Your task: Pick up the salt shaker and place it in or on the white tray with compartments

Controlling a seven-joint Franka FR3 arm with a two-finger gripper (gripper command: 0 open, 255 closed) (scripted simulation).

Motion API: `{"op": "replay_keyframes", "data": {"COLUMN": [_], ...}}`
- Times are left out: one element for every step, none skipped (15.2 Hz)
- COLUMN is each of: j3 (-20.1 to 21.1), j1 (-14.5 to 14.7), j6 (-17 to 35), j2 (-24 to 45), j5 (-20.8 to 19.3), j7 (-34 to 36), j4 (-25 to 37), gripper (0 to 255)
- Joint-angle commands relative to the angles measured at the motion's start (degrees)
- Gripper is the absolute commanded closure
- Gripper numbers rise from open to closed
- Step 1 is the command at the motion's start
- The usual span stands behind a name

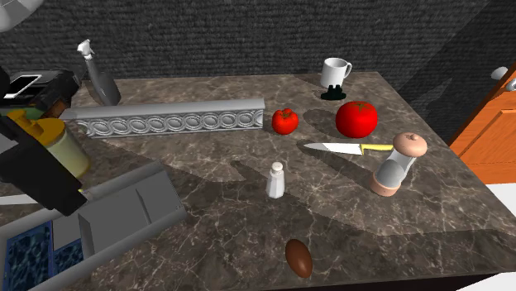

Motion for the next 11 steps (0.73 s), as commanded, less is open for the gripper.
{"op": "replay_keyframes", "data": {"j3": [0.00,-0.46,-0.92,-1.37,-1.82,-2.26,-2.69,-3.13,-3.55,-3.97,-4.37], "j1": [0.00,-0.06,-0.11,-0.16,-0.20,-0.23,-0.26,-0.27,-0.30,-0.31,-0.32], "j6": [0.00,1.53,3.04,4.51,5.95,7.35,8.71,10.02,11.29,12.51,13.68], "j2": [0.00,1.69,3.42,5.21,7.03,8.90,10.80,12.74,14.71,16.71,18.73], "j5": [0.00,-0.27,-0.52,-0.73,-0.91,-1.07,-1.18,-1.27,-1.32,-1.33,-1.30], "j7": [0.00,-0.72,-1.42,-2.13,-2.82,-3.52,-4.21,-4.90,-5.59,-6.28,-6.98], "j4": [0.00,0.10,0.28,0.53,0.87,1.28,1.78,2.35,3.00,3.73,4.53], "gripper": [0,0,0,0,0,0,0,0,0,0,0]}}
